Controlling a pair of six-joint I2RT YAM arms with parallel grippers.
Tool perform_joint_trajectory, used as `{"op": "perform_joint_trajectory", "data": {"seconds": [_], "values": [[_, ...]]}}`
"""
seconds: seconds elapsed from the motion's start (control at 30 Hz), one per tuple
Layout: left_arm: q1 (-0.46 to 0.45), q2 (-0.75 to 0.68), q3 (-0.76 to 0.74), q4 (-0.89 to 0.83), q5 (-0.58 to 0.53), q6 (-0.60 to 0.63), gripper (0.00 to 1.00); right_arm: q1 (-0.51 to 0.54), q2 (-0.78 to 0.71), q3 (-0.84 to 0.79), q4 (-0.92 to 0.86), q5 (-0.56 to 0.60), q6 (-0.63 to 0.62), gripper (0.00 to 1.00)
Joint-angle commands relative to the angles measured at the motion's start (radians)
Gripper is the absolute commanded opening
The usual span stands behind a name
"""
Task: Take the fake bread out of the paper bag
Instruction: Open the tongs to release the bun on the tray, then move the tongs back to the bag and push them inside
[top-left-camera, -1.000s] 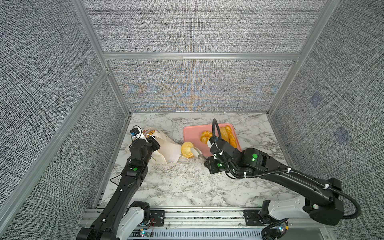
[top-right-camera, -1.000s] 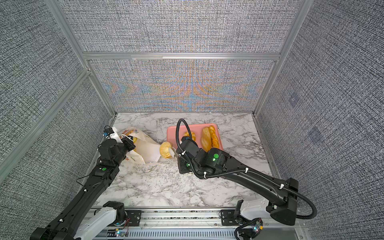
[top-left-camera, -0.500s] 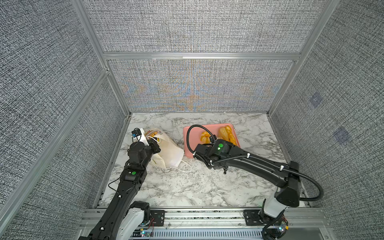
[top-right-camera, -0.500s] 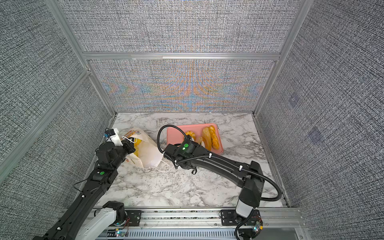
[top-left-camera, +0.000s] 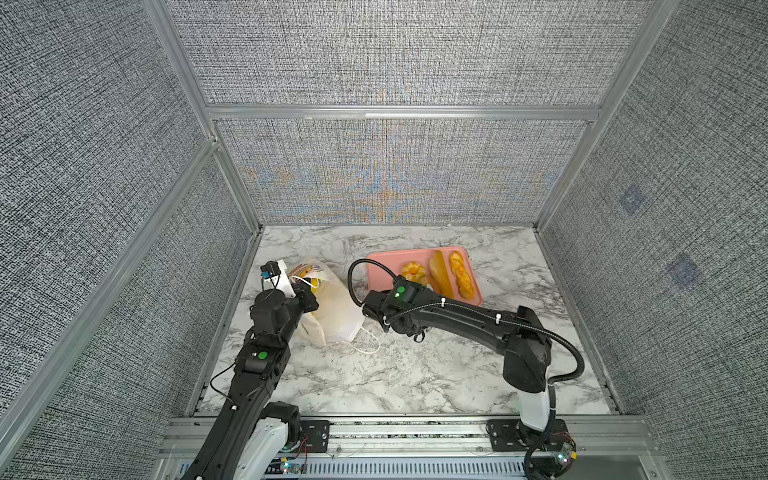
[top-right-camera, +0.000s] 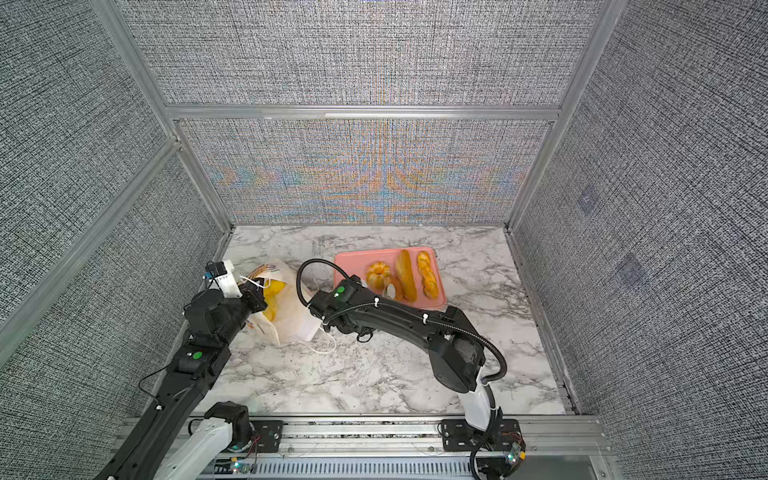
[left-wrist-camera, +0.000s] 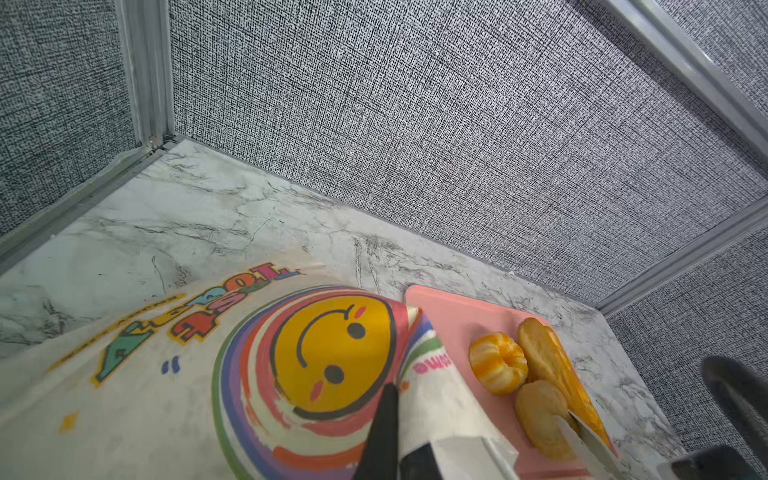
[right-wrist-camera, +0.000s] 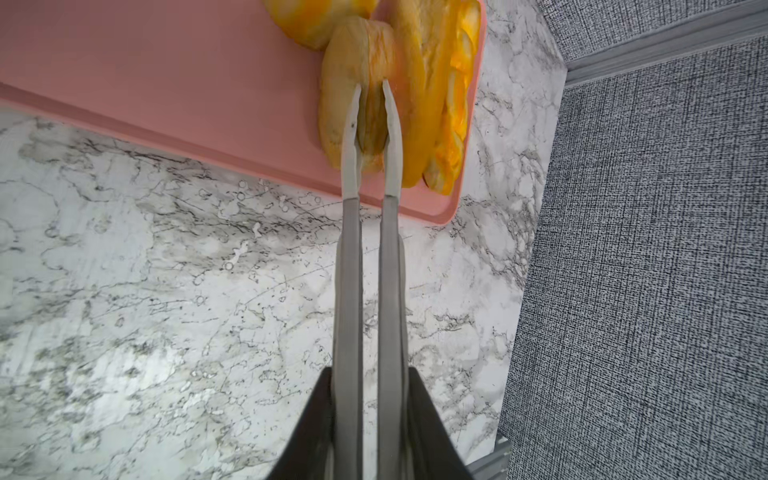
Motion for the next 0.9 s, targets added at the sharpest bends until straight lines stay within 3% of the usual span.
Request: {"op": "perform_joint_trajectory", "data": {"seconds": [0.0, 0.1, 0.37, 0.87], "values": [[0.001, -0.004, 0.001, -0.013, -0.030, -0.001, 0.00, 0.000, 0.026, 0.025, 0.081, -0.047, -0.071, 0.00], [0.001, -0.001, 0.001, -0.023, -0.032, -0.002, 0.00, -0.003, 0.056, 0.043, 0.103, -0.077, -0.093, 0.02], [0.001, -0.024, -0.002, -0.039, -0.045, 0.008, 0.00, -0.023, -0.013, -0.043, 0.232, -0.208, -0.090, 0.28], [0.001, -0.030, -0.014, -0.048, -0.032, 0.007, 0.00, -0.132, -0.245, -0.192, 0.383, -0.467, -0.090, 0.41]]}}
